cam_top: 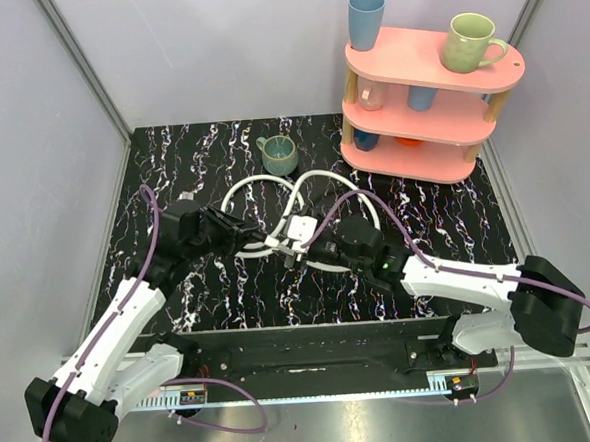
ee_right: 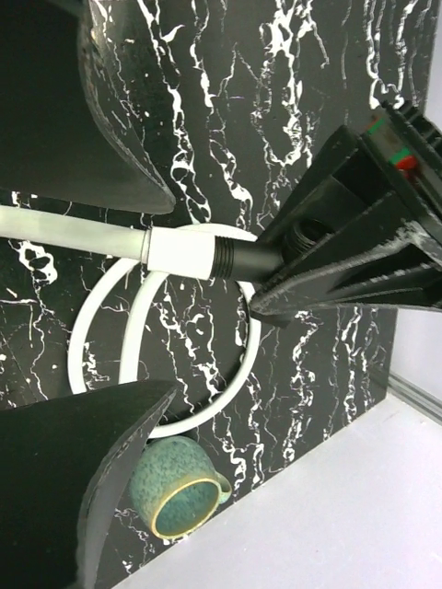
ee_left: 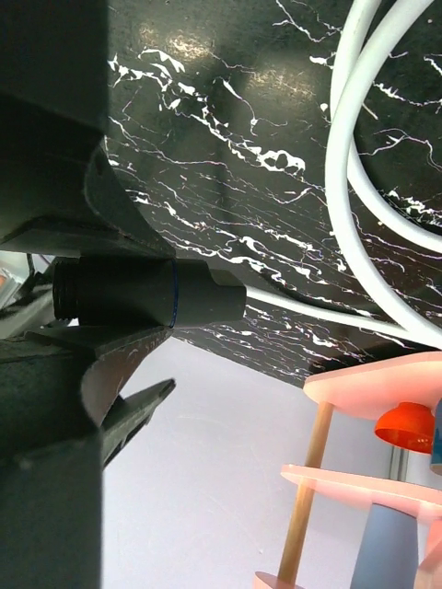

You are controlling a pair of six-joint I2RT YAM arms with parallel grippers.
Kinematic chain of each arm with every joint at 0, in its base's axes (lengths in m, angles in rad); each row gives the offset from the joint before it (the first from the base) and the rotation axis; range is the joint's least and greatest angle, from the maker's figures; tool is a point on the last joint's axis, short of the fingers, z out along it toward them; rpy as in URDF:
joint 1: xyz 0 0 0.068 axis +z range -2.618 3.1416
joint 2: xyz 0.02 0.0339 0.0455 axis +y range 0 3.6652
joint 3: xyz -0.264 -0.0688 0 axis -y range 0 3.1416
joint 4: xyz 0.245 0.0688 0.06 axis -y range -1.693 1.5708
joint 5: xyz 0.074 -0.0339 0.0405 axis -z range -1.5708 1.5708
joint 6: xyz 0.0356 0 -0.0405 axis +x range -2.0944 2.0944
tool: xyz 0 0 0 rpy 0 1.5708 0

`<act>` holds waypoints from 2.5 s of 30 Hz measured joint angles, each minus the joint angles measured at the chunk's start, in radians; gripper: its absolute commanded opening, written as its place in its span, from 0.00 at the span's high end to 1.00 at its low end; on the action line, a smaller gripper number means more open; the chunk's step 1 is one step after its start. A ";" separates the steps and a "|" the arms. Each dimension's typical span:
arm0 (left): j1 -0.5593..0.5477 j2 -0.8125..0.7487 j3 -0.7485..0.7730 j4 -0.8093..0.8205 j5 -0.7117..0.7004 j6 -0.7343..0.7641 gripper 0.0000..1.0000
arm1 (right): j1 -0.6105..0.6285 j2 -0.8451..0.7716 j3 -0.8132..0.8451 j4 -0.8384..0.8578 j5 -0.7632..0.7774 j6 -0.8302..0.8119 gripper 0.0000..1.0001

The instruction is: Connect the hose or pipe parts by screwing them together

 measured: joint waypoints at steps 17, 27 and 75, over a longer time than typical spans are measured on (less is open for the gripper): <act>0.000 -0.027 -0.018 -0.020 0.008 -0.118 1.00 | 0.100 0.208 0.031 0.103 0.160 -0.078 0.45; 0.002 -0.051 -0.026 -0.020 0.014 -0.118 1.00 | 0.126 0.231 0.083 0.109 0.224 -0.090 1.00; 0.000 0.003 -0.168 0.229 0.031 0.037 1.00 | -0.056 0.104 0.100 -0.104 -0.173 0.116 0.13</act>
